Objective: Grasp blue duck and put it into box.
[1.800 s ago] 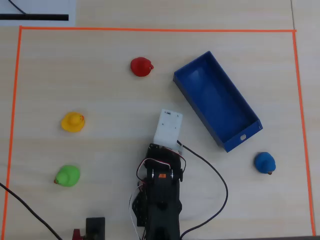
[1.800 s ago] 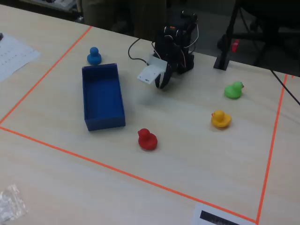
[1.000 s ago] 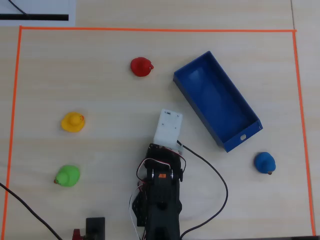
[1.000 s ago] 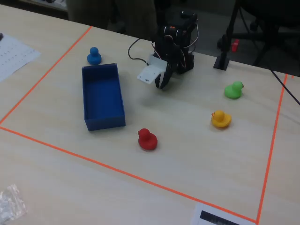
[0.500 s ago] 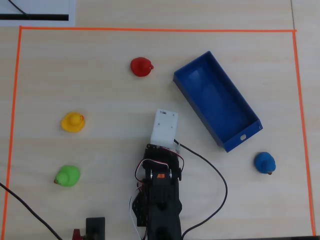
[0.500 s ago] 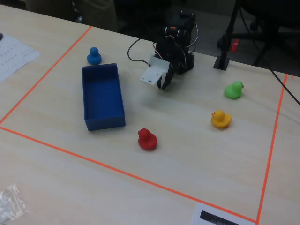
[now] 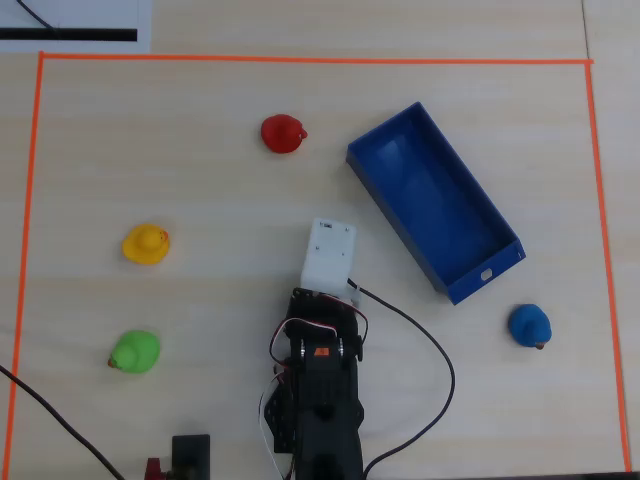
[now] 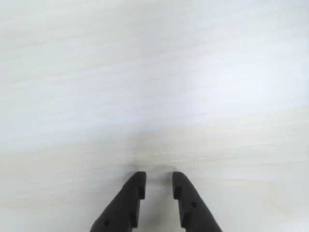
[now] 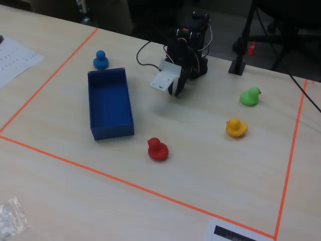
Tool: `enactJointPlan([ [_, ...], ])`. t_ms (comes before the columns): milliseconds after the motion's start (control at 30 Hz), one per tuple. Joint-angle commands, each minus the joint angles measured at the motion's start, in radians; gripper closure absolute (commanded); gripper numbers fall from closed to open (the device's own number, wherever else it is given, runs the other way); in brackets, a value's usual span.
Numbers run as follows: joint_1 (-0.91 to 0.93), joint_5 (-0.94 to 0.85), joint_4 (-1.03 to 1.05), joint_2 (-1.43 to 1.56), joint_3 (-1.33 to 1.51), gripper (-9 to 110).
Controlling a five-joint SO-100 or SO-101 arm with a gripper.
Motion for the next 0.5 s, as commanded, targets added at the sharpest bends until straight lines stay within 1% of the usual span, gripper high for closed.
enactJointPlan([
  [0, -0.015, 0.005, 0.015, -0.015, -0.005, 100],
  [133, -0.009, -0.003, 0.015, -0.015, -0.005, 101],
  [200, 0.015, -0.021, -0.028, -0.015, -0.009, 101],
  [267, 0.095, -0.034, -0.097, -0.034, -0.052, 101],
  [300, 0.141, -0.037, -0.137, -0.071, -0.095, 98],
  [467, 0.376, -0.078, -0.298, -0.373, -0.437, 88],
])
